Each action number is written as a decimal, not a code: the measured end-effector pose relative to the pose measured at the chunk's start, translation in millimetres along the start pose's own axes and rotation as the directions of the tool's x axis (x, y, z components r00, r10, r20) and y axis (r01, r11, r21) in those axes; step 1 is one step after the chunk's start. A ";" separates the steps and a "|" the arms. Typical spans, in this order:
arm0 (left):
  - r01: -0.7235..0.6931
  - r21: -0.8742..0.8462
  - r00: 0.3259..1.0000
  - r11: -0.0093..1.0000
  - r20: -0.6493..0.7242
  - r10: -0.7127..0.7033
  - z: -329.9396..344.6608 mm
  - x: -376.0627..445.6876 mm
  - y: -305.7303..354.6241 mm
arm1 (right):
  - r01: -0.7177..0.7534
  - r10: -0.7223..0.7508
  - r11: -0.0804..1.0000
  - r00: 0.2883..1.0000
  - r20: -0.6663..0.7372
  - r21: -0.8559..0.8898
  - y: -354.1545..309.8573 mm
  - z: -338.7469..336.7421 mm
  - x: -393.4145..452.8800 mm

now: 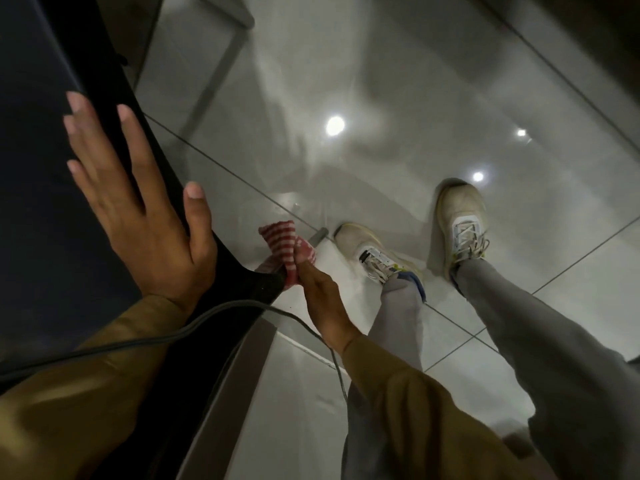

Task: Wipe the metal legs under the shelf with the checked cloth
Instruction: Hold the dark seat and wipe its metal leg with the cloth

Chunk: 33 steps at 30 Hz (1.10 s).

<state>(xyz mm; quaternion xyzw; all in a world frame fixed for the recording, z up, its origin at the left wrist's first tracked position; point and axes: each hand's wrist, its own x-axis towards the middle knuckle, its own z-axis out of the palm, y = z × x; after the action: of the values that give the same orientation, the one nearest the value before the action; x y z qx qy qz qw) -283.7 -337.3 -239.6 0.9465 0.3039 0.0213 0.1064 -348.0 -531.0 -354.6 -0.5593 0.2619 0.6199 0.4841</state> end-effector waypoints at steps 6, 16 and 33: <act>-0.002 0.001 1.000 1.000 0.007 0.002 8.1 -1.0 -15.9 | 0.024 -0.024 1.000 0.998 -0.059 0.008 13.3 -13.4 57.7; 0.000 0.003 1.000 1.000 0.018 0.000 6.4 -3.5 -12.7 | 0.133 -0.133 0.991 0.991 0.004 -0.024 -13.2 -9.7 15.0; 0.001 0.075 1.000 0.997 -0.022 0.001 7.1 -2.4 -4.9 | 0.005 0.007 0.983 0.998 -0.067 0.183 6.2 -5.0 86.8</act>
<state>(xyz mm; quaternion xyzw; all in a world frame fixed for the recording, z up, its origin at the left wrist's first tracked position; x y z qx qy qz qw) -287.7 -336.2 -247.5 0.9496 0.3056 0.0204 0.0674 -343.2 -511.1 -439.4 -0.5328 0.3342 0.5742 0.5242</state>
